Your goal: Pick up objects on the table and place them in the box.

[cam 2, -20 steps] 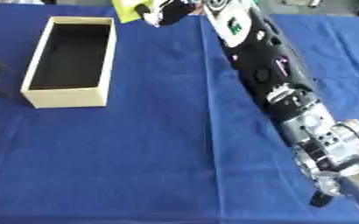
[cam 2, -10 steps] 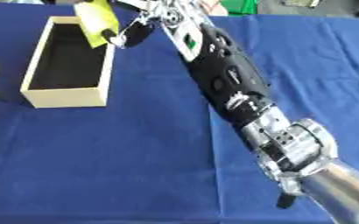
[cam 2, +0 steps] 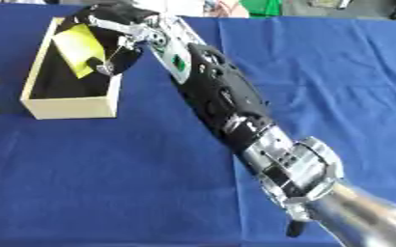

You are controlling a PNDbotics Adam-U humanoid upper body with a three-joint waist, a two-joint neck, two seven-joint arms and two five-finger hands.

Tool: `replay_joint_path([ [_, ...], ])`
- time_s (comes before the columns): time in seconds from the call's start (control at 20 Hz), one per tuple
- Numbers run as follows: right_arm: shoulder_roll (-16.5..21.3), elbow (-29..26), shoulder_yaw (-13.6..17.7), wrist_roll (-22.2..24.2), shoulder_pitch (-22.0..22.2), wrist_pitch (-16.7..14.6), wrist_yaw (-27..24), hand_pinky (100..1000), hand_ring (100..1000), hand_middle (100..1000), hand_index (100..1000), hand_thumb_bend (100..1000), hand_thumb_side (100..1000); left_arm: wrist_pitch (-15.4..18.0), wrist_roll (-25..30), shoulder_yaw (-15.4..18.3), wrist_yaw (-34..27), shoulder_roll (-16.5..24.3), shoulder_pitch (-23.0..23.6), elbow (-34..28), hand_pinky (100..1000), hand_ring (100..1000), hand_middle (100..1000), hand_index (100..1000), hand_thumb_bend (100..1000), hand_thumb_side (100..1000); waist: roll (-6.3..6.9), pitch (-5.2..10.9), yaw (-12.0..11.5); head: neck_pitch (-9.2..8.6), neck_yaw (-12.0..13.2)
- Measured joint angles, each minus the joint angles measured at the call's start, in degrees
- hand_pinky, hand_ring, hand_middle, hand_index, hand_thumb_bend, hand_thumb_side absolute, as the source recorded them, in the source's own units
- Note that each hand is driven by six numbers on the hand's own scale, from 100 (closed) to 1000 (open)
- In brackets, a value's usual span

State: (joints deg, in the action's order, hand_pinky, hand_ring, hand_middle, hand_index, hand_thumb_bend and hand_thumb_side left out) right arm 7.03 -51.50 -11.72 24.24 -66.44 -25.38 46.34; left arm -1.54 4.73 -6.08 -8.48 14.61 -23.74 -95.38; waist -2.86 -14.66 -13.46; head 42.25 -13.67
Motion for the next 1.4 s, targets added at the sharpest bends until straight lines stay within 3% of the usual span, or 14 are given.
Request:
replay_joint_path([
  [0.15, -0.1, -0.1, -0.1, 0.4, 0.2, -0.6, 0.1, 889, 954, 986, 986, 113, 250, 0.0, 0.4, 0.0, 0.0, 0.0, 0.0, 0.0, 547, 810, 641, 702, 100, 246, 0.0, 0.0, 0.0, 0.0, 0.0],
  [0.5, -0.1, -1.1, -0.3, -2.8, 0.4, -1.1, 1.8, 889, 956, 1000, 994, 143, 289, 0.0, 0.5, 0.0, 0.0, 0.0, 0.0, 0.0, 547, 814, 649, 702, 100, 246, 0.03, 0.0, 0.4, -0.01, 0.0],
  [0.9, 0.8, -1.2, 0.4, -6.5, 1.0, -0.3, 1.5, 859, 933, 961, 977, 100, 244, 0.0, 0.4, 0.0, 0.0, 0.0, 0.0, 0.0, 546, 817, 653, 702, 100, 246, 0.09, 0.0, 0.9, -0.04, 0.5],
  [1.1, 3.2, -2.6, 1.6, -9.0, 2.0, 1.0, -5.0, 837, 926, 933, 969, 100, 203, 0.0, 0.0, 0.1, 0.0, 0.0, 0.0, 0.0, 546, 820, 657, 704, 100, 246, 0.11, 0.0, 1.8, -0.11, 1.2],
  [1.4, 9.4, -6.7, 3.3, -11.7, 5.5, 4.8, -18.1, 810, 914, 890, 953, 100, 209, 0.1, -0.9, 0.9, 0.0, 0.0, 0.1, 0.0, 547, 821, 659, 704, 100, 246, 0.4, -0.01, 3.4, -0.3, 2.6],
])
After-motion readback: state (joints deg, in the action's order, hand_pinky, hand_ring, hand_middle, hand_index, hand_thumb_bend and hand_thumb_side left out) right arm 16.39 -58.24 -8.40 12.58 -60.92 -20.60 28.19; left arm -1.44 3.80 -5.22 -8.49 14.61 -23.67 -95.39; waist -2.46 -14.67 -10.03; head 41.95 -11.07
